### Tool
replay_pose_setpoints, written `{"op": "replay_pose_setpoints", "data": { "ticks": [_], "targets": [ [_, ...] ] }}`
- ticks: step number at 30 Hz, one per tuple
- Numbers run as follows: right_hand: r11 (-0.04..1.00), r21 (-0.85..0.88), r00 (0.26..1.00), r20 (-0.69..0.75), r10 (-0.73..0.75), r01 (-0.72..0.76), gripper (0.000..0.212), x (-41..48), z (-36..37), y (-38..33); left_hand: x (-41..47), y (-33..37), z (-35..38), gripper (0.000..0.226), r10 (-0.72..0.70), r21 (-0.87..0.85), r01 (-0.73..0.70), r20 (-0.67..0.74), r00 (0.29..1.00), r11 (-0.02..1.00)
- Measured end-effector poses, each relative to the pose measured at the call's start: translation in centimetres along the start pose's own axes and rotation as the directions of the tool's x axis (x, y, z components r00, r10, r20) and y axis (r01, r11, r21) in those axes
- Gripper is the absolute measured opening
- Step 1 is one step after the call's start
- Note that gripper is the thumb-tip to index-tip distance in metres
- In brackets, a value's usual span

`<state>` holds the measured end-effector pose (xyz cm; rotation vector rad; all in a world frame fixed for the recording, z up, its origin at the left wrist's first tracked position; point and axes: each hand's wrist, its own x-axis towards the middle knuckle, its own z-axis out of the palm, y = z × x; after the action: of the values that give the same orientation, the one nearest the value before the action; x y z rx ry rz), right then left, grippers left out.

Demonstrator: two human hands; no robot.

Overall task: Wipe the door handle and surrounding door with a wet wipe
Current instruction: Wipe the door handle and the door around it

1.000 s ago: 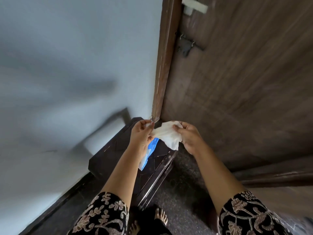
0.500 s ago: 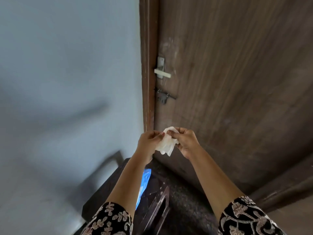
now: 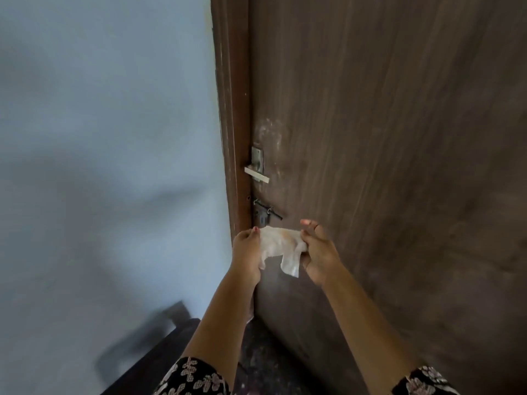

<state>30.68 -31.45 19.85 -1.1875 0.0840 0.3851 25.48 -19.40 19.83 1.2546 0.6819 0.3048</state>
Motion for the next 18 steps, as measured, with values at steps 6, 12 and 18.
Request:
{"op": "replay_pose_setpoints", "data": {
  "ticks": [6,12,18],
  "targets": [
    [0.63,-0.637,0.867,0.13,-0.481,0.445,0.033,-0.1,-1.4,-3.5,-0.7,2.3,3.6,0.036,-0.019,-0.061,0.02,0.013,1.0,0.998],
    [0.89,-0.337,0.918,0.352,-0.183,0.307,0.019,-0.4,0.0,-4.8,-1.4,3.6,5.7,0.023,0.136,-0.192,-0.105,0.156,0.978,0.976],
    [0.956,-0.198,0.966,0.189,-0.179,0.215,0.028,0.6,0.1,-5.7,-0.7,3.4,5.1,0.008,0.239,0.026,-0.239,0.001,0.971,0.971]
  ]
}}
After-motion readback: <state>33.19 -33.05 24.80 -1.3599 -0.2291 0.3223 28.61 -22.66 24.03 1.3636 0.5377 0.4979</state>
